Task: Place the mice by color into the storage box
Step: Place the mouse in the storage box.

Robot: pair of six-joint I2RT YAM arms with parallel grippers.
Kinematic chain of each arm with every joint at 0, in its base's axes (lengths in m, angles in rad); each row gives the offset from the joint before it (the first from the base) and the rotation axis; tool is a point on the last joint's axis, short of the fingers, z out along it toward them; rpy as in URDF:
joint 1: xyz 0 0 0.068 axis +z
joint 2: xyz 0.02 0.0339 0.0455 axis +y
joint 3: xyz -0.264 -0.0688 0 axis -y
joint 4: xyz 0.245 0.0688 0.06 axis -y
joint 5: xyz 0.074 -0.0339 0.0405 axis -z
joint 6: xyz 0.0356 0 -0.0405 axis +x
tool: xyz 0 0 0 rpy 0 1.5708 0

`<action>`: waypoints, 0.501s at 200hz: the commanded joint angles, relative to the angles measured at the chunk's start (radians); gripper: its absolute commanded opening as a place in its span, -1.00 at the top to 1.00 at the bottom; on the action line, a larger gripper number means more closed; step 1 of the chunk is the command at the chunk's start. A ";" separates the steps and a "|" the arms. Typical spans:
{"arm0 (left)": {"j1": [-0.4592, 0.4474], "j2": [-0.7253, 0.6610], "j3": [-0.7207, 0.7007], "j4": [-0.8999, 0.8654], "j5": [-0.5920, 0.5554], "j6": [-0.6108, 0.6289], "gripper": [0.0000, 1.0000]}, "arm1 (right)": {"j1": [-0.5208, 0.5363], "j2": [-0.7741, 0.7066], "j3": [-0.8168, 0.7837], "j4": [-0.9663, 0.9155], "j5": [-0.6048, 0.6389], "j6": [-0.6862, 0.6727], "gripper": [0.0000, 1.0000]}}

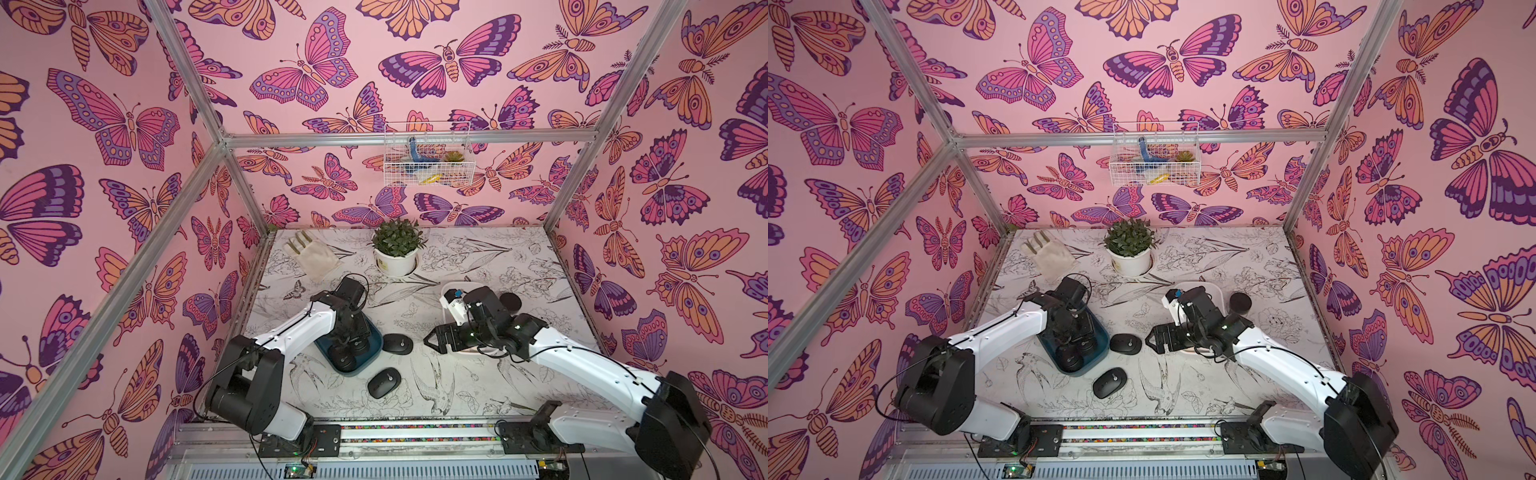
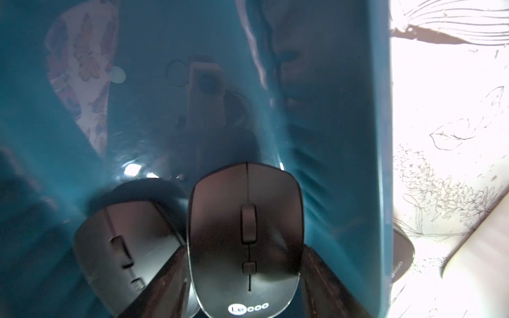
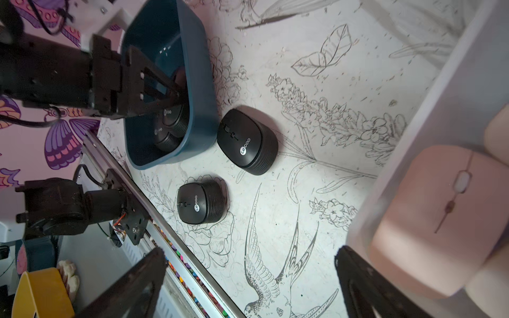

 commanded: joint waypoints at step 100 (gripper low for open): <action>-0.012 -0.178 -0.005 -0.079 0.023 0.020 -0.75 | 0.136 0.408 0.274 -0.138 0.100 -0.199 -1.00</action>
